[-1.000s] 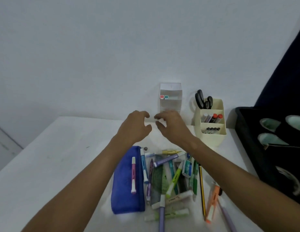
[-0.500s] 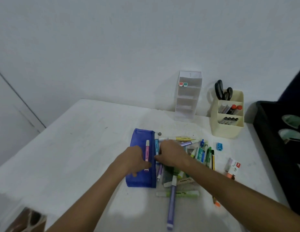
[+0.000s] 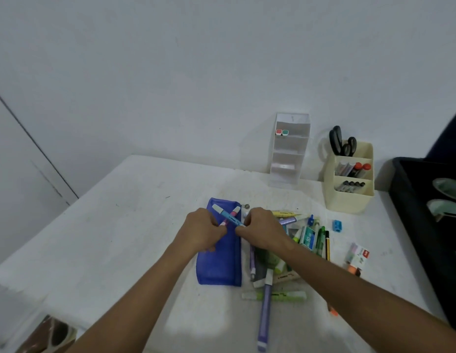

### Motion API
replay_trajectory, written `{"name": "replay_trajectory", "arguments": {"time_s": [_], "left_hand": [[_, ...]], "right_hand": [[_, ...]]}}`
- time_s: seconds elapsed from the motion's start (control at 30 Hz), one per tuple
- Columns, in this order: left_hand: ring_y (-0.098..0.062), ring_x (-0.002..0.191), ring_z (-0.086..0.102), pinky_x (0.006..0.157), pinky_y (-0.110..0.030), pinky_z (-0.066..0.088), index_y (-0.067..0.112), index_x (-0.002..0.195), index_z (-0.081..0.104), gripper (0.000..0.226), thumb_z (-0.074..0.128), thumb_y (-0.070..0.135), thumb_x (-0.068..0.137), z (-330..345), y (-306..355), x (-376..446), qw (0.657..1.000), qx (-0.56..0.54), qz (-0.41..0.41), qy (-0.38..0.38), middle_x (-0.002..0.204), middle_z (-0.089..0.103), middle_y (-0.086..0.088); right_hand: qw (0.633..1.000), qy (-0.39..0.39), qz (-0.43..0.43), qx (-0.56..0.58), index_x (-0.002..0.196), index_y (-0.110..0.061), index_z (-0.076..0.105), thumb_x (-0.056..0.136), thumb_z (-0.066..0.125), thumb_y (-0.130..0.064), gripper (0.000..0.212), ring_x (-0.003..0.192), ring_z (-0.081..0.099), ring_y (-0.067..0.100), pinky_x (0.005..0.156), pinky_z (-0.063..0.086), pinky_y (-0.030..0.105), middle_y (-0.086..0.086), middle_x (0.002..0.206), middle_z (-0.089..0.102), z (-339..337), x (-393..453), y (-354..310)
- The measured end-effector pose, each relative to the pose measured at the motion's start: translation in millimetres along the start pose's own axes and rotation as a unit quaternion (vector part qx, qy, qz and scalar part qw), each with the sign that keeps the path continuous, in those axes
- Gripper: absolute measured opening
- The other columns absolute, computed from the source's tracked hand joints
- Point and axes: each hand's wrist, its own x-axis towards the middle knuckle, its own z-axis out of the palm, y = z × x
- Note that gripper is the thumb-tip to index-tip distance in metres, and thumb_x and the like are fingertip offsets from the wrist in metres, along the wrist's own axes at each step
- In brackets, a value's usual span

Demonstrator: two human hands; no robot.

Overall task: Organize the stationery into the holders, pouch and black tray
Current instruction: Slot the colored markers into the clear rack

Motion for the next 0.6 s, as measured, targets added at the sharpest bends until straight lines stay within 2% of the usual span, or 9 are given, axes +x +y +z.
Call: {"name": "replay_trajectory", "arguments": {"time_s": [0.07,0.13,0.17,0.23,0.27,0.37,0.47,0.6], "left_hand": [[-0.012,0.051,0.066,0.052,-0.021,0.051,0.007,0.078,0.07,0.032,0.063,0.037,0.086,-10,5,4,0.998,-0.013,0.027,0.05,0.064,0.071,-0.006],[-0.012,0.056,0.066,0.054,-0.022,0.052,0.009,0.085,0.07,0.03,0.067,0.039,0.084,-23,15,7,0.994,-0.038,0.051,0.093,0.07,0.07,-0.004],[-0.011,0.058,0.065,0.053,-0.02,0.052,0.011,0.092,0.069,0.027,0.067,0.037,0.084,-30,21,9,0.991,-0.044,0.063,0.113,0.075,0.069,-0.001],[-0.004,0.058,0.059,0.048,-0.009,0.043,0.014,0.104,0.068,0.025,0.066,0.032,0.086,-46,37,12,0.982,-0.041,0.092,0.159,0.081,0.063,0.005],[-0.003,0.057,0.056,0.048,-0.008,0.039,0.014,0.106,0.068,0.024,0.066,0.029,0.087,-53,47,14,0.976,-0.039,0.116,0.181,0.082,0.061,0.006],[-0.013,0.066,0.059,0.062,-0.02,0.046,0.01,0.102,0.069,0.021,0.062,0.025,0.088,-74,80,17,0.954,-0.029,0.188,0.233,0.081,0.064,0.002],[-0.018,0.072,0.06,0.068,-0.027,0.048,0.009,0.101,0.068,0.022,0.057,0.024,0.091,-91,116,20,0.933,-0.011,0.237,0.272,0.085,0.068,-0.004],[-0.014,0.074,0.054,0.068,-0.024,0.044,0.01,0.106,0.068,0.023,0.056,0.024,0.092,-108,157,25,0.905,-0.012,0.296,0.304,0.089,0.066,-0.003]], "right_hand": [[0.999,0.018,-0.014,0.03,0.088,-0.012,0.062,0.077,0.07,-0.025,0.019,0.074,0.061,0.016,0.062,0.05,0.028,0.002,0.083,0.063,-11,3,-1],[0.995,0.051,-0.044,0.069,0.094,-0.01,0.067,0.077,0.072,-0.021,0.021,0.079,0.06,0.013,0.062,0.045,0.011,0.005,0.093,0.068,-28,8,-1],[0.991,0.074,-0.06,0.089,0.095,-0.009,0.068,0.077,0.073,-0.019,0.021,0.077,0.059,0.01,0.06,0.04,0.004,0.005,0.095,0.069,-37,10,-1],[0.98,0.132,-0.081,0.127,0.095,-0.01,0.07,0.078,0.075,-0.018,0.019,0.068,0.054,0.002,0.057,0.038,0.001,0.003,0.094,0.069,-58,12,-2],[0.973,0.16,-0.084,0.144,0.096,-0.011,0.07,0.078,0.075,-0.019,0.02,0.065,0.052,0.001,0.056,0.038,0.0,0.0,0.092,0.068,-70,12,-3],[0.952,0.231,-0.095,0.178,0.098,-0.014,0.071,0.079,0.076,-0.021,0.021,0.061,0.05,0.004,0.055,0.041,0.004,-0.003,0.091,0.066,-103,14,-4],[0.927,0.295,-0.124,0.197,0.097,-0.016,0.071,0.079,0.076,-0.018,0.019,0.058,0.047,0.005,0.057,0.043,0.01,-0.005,0.094,0.069,-136,16,-8],[0.892,0.381,-0.14,0.199,0.098,-0.022,0.069,0.08,0.074,-0.018,0.019,0.057,0.049,0.005,0.054,0.043,0.007,-0.009,0.093,0.065,-177,19,-10]]}}
